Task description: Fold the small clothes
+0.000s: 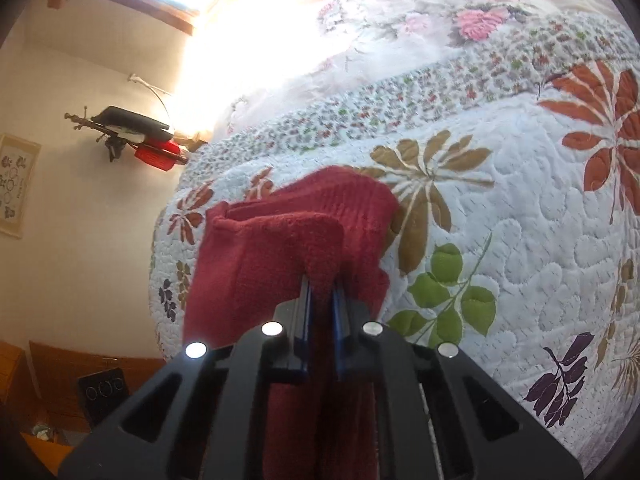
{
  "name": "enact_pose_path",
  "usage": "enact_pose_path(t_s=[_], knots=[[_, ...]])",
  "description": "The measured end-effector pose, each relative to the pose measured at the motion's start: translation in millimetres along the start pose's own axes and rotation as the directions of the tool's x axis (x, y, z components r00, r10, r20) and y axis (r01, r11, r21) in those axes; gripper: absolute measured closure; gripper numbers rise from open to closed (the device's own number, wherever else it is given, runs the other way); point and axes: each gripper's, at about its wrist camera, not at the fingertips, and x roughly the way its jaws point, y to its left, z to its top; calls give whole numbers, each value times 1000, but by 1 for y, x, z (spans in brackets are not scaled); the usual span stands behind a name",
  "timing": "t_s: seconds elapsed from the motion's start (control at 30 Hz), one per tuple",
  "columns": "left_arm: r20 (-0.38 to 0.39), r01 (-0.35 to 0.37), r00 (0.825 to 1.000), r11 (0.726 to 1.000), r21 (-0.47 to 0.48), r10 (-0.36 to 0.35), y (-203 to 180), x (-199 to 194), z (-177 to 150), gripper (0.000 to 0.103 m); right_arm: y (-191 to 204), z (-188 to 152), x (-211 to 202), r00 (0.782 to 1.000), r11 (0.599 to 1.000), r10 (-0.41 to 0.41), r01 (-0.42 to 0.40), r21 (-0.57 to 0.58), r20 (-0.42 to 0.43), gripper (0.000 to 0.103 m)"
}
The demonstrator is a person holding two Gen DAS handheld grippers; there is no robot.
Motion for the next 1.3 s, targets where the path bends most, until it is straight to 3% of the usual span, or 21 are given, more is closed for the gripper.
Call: enact_pose_path(t_s=[0.07, 0.13, 0.17, 0.27, 0.37, 0.43, 0.5, 0.53, 0.57, 0.67, 0.73, 0.77, 0.83, 0.93, 1.0, 1.07, 1.3], knots=[[3, 9, 1000, 1000, 10, -9, -6, -3, 3, 27, -2, -4, 3, 1000, 1000, -7, 7, -5, 14, 92], [25, 25, 999, 999, 48, -26, -18, -9, 14, 26, 7, -10, -15, 998, 999, 7, -5, -36, 66, 71], [35, 34, 999, 998, 62, -37, -22, -11, 21, 26, 13, -15, -26, 996, 999, 3, 2, -53, 91, 66], [50, 52, 997, 995, 82, -57, -25, -12, 42, 25, 42, -38, -59, 992, 988, 8, 11, -155, 124, 65], [27, 72, 997, 995, 63, -73, -9, 4, 59, 25, 67, -74, -61, 997, 970, 76, -66, -234, 34, 65], [-9, 88, 996, 995, 35, -88, 5, 21, 67, 25, 75, -96, -44, 996, 956, 82, -89, -278, -37, 68], [-23, 99, 995, 995, 30, -98, 11, 35, 71, 25, 71, -109, -23, 997, 953, -11, -14, -304, -81, 76], [-26, 104, 994, 994, 30, -103, 10, 40, 73, 25, 62, -111, -15, 994, 948, -87, 61, -312, -70, 97], [-30, 114, 993, 993, 31, -113, 9, 43, 75, 25, 53, -111, -11, 988, 940, -148, 124, -318, -52, 103], [-30, 108, 994, 993, 52, -107, -4, 41, 74, 25, 41, -111, -25, 994, 966, -108, 96, -238, -35, 103], [-14, 126, 992, 988, 86, -125, -18, 25, 67, 25, 53, -118, -43, 992, 958, -124, 122, -261, 9, 86], [-8, 127, 992, 985, 121, -127, -25, 15, 59, 25, 58, -124, -52, 994, 960, -103, 106, -260, 27, 83], [-22, 137, 991, 976, 168, -135, -36, 6, 47, 24, 66, -137, -63, 999, 968, -37, 46, -247, 40, 82], [-87, 156, 986, 979, 134, -145, -23, 21, 32, 24, 68, -155, -42, 998, 965, -67, 63, -253, -10, 80], [-128, 135, 985, 984, 117, -119, -9, 42, 26, 24, 58, -163, -23, 990, 966, -133, 120, -230, -41, 86], [-164, 141, 979, 984, 110, -122, 0, 61, 27, 24, 43, -166, -16, 979, 959, -203, 193, -206, -29, 103], [-205, 129, 974, 979, 157, -96, -1, 75, 28, 24, 19, -168, -31, 982, 981, -186, 186, -57, 3, 103]])
